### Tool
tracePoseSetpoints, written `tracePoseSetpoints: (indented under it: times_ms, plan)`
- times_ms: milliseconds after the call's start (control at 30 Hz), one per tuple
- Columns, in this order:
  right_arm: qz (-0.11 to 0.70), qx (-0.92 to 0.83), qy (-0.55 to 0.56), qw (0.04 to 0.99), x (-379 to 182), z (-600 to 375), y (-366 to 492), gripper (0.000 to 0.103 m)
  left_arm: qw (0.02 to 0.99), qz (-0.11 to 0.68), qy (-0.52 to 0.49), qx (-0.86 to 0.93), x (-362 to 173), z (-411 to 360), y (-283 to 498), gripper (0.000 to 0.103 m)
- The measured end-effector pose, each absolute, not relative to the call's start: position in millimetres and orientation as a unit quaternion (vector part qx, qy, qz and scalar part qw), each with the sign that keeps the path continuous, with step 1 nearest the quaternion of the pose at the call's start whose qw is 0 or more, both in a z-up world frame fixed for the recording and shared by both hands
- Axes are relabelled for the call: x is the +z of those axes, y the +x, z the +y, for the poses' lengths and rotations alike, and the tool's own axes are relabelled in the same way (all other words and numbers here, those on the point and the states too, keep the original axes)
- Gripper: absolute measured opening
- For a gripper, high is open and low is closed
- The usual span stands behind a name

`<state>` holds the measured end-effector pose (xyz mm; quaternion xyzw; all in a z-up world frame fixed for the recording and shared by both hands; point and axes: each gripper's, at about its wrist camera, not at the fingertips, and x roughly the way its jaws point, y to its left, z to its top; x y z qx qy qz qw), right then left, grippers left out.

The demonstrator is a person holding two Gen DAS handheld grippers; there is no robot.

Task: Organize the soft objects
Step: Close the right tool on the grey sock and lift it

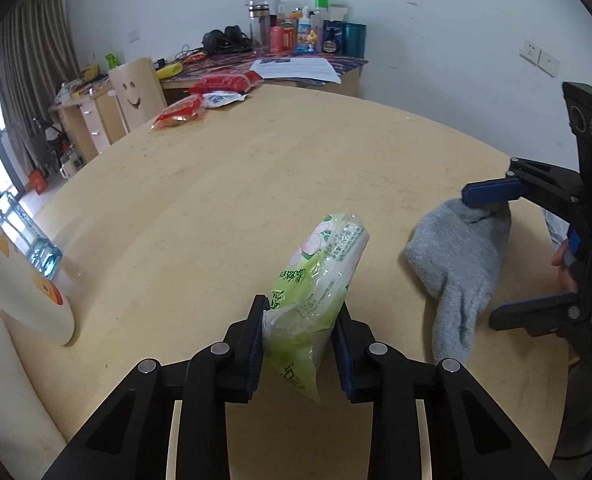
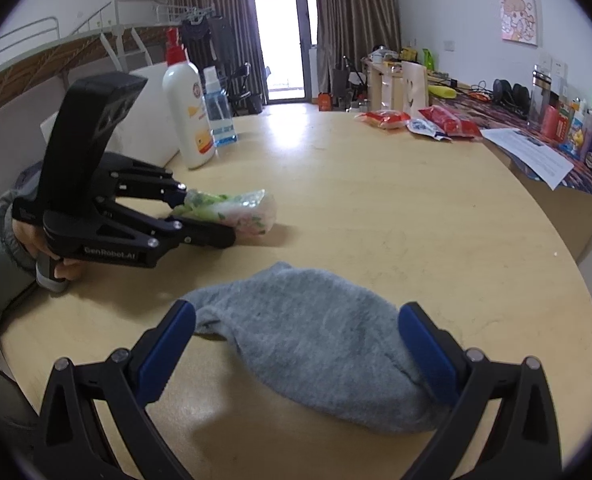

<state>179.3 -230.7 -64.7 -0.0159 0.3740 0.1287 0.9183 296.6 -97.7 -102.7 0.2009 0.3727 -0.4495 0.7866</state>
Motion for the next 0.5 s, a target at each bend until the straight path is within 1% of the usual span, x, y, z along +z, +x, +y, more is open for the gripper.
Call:
tracePoseSetpoints:
  times_ms: [100,167,333,400,467,500]
  plan:
    - [0.385,0.123,-0.032,0.914,-67.8,-227.0,181.0,0.093,0.786,0.371,0.204,-0.45,-102.8,-99.5,294.4,0.032]
    - [0.394,0.12,-0.038,0.911,-70.2,-225.7,183.3,0.082,0.787,0.371,0.205,-0.449,-102.6,-99.8,294.4,0.032]
    - [0.405,0.112,-0.056,0.906,-73.7,-222.3,183.3,0.077,0.789,0.373,0.202,-0.444,-102.5,-99.4,297.6,0.032]
    - [0.411,0.104,-0.062,0.904,-75.6,-220.9,183.9,0.069,0.791,0.373,0.203,-0.441,-102.5,-99.5,297.5,0.032]
    - [0.408,0.097,-0.066,0.905,-75.0,-221.3,183.3,0.054,0.791,0.373,0.202,-0.441,-102.6,-99.5,297.4,0.032]
    - [0.408,0.09,-0.064,0.906,-74.4,-223.3,183.4,0.05,0.791,0.373,0.202,-0.441,-102.6,-99.8,297.4,0.032]
